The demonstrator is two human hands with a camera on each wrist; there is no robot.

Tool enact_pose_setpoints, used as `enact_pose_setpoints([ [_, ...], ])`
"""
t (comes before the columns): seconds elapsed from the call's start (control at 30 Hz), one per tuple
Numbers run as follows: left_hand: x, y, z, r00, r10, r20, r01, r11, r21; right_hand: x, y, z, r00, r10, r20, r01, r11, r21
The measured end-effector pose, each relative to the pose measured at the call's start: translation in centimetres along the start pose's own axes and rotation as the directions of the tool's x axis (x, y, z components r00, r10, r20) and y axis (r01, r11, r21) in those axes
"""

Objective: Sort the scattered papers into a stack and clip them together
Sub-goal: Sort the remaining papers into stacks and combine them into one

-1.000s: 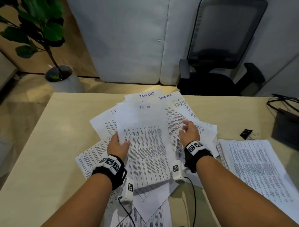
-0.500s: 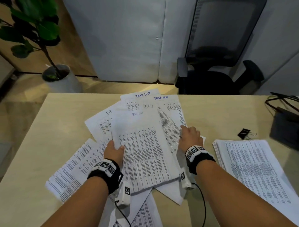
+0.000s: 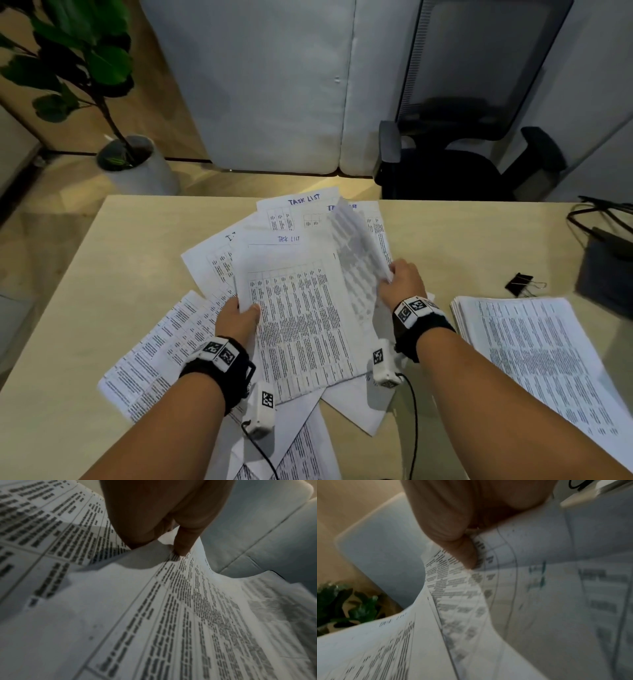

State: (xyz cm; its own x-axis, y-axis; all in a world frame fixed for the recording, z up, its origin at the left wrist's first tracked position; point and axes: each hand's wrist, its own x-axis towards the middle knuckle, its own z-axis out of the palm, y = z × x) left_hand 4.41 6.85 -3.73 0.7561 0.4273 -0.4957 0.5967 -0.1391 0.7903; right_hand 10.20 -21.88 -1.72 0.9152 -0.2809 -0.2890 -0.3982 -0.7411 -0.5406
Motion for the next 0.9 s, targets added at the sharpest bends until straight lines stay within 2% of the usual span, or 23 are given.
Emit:
enact_pose_setpoints([
  [0.07,-0.5,0.8,-0.4,0.999,0.025,-0.048,-0.027,0.999,-0.025,0.0,-1.0,-1.2,0.981,-0.05,-0.19,0.073,0.991,0.114],
  [0.13,-0.9,1.2,-1.1,0.991,0.101,-0.09,-0.1,0.995,0.014,-0.2,-2.2,-2.4,0.947,-0.135,-0.293,0.174,0.979,0.111],
  [0.2,-1.2,1.4,-1.5,0.979,0.175,-0.105,-0.167,0.983,0.082,-0.4,-3.7,-3.3,0.915,-0.255,-0.314,0.299,0.949,0.1],
  [0.3,-1.3,1.7,-1.7,0.974,0.187,-0.129,-0.173,0.978,0.116,-1.3,-5.9,-4.1,0.851,-0.403,-0.336,0.468,0.873,0.139],
  [0.5,-1.7,2.7,-1.5,0.984,0.116,-0.133,-0.105,0.991,0.086,-3.0,-9.3,-4.9,0.743,-0.521,-0.419,0.662,0.664,0.348],
  [0.57,-2.1,3.2,-2.2,0.984,0.144,-0.104,-0.125,0.977,0.173,-3.3,-9.8,-5.4,0.688,-0.585,-0.429,0.724,0.595,0.35],
  [0.67,-2.4,3.9,-3.2,0.963,0.268,-0.015,-0.247,0.908,0.339,-4.2,-10.7,-6.1,0.61,-0.67,-0.423,0.791,0.544,0.28],
  [0.77,-2.9,4.7,-3.4,0.927,0.369,0.069,-0.368,0.859,0.357,-4.9,-11.8,-6.8,0.588,-0.668,-0.457,0.809,0.496,0.316],
  [0.8,-3.0,4.7,-3.4,0.93,0.357,0.089,-0.365,0.863,0.348,-5.0,-12.1,-7.0,0.583,-0.673,-0.456,0.813,0.486,0.321],
  [0.87,-3.1,4.8,-3.2,0.971,0.216,0.106,-0.233,0.952,0.197,-5.2,-12.8,-7.4,0.596,-0.685,-0.419,0.803,0.505,0.317],
  [0.9,-3.1,4.9,-3.1,0.984,0.142,0.108,-0.154,0.982,0.109,-5.2,-13.1,-7.4,0.625,-0.679,-0.385,0.781,0.541,0.313],
])
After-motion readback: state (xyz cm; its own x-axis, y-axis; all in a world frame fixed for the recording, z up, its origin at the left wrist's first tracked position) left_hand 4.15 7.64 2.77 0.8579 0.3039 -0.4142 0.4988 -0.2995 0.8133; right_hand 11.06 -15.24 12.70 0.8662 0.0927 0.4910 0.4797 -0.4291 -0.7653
